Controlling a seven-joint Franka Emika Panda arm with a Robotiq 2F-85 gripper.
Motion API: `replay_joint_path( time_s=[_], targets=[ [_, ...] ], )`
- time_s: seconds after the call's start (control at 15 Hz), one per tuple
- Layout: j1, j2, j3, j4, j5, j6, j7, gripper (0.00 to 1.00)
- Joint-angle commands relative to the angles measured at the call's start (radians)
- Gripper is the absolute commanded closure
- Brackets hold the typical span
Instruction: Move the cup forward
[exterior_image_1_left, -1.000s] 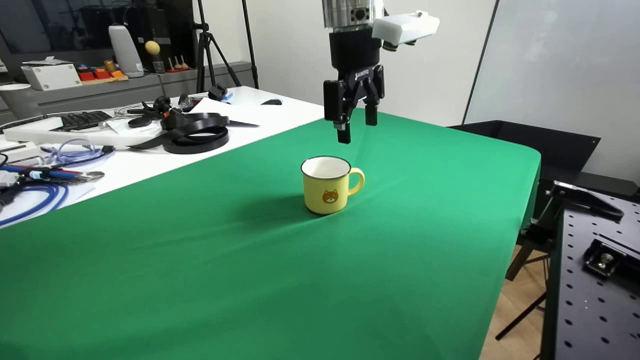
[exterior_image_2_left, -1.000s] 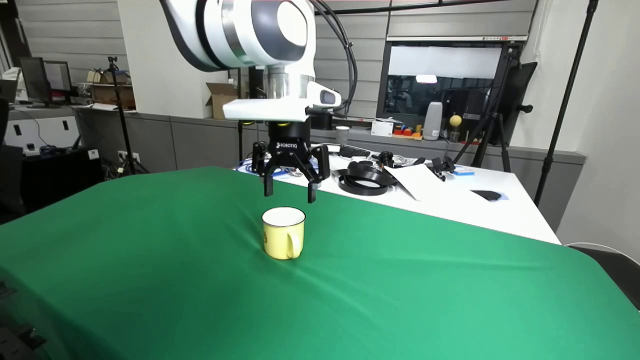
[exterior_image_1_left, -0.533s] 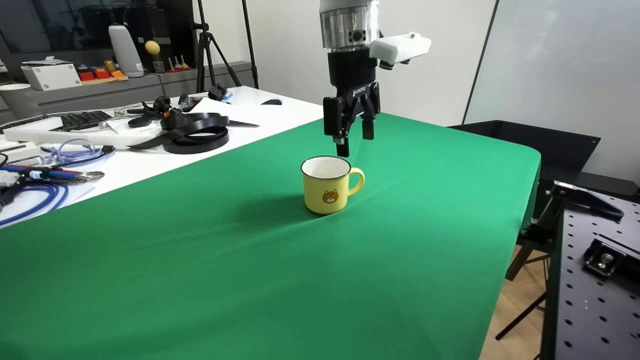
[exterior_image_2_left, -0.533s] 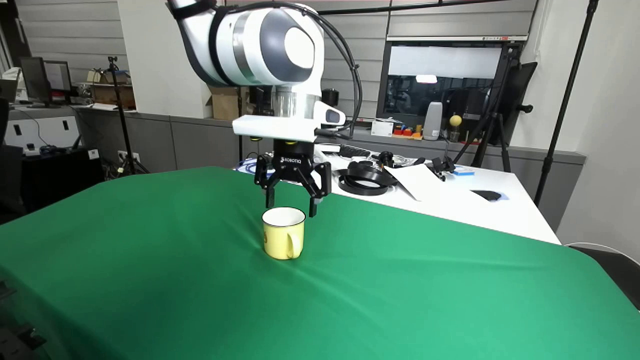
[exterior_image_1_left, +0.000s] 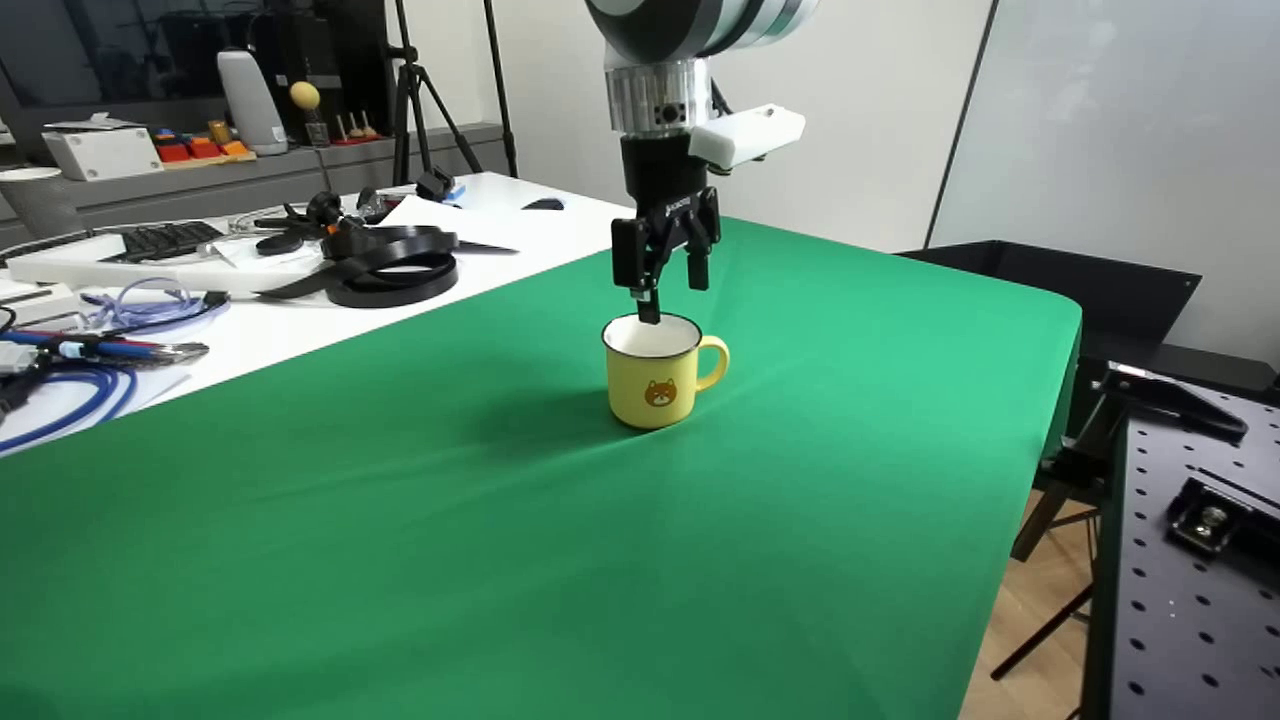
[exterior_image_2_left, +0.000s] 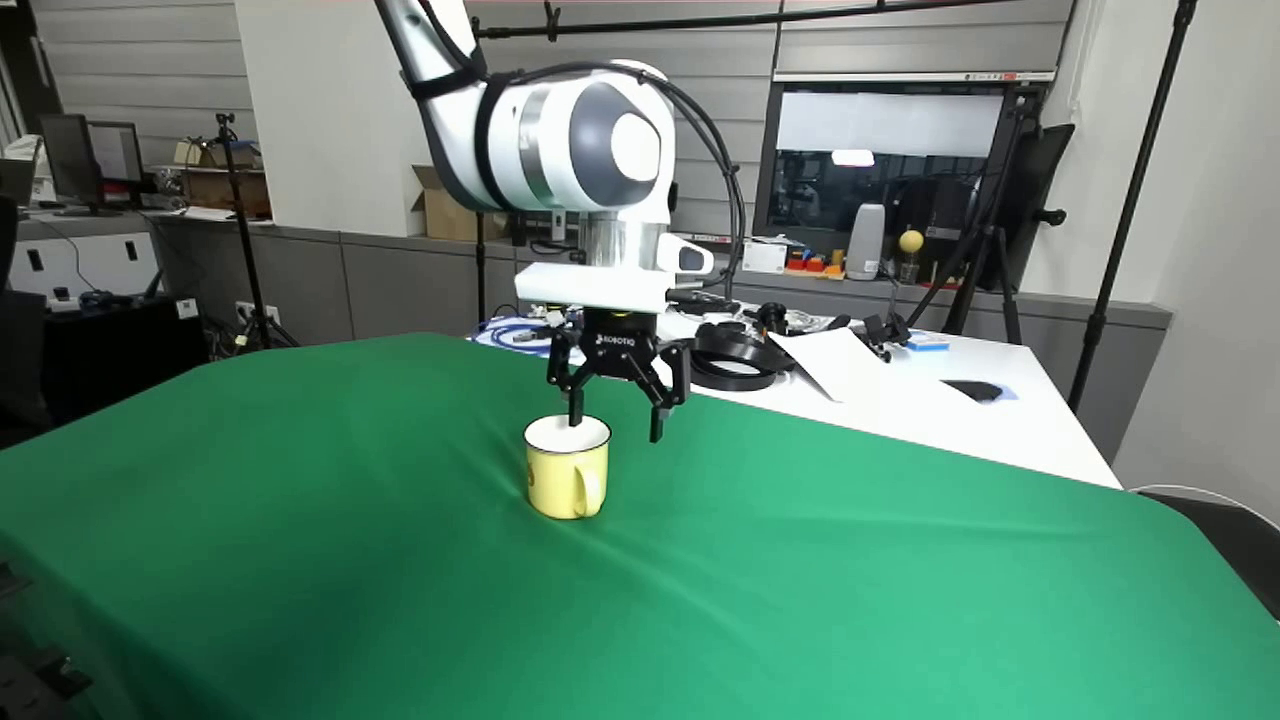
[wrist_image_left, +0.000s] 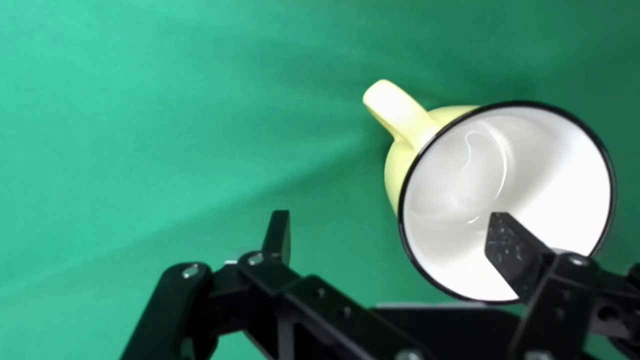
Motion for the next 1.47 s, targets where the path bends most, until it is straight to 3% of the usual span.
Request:
replay_joint_path(
  time_s=[0.0,0.07,0.4,0.73,0.87,1.4],
  targets=[
    [0.005,0.084,0.005,0.109,-0.009,-0.026,0.003,0.08],
    [0.004,0.098,0.009,0.126,-0.006,-0.032,-0.003,0.25],
    [-0.012,0.132,0.048,0.157,0.018,-0.055,-0.057,0.61],
    [-0.024,0.088,0.078,0.115,0.025,-0.058,-0.123,0.95],
    [-0.029,0.079,0.084,0.109,0.030,-0.068,-0.144,1.00],
    [-0.020,0.075,0.064,0.156,0.022,-0.103,-0.128,0.97]
  ],
)
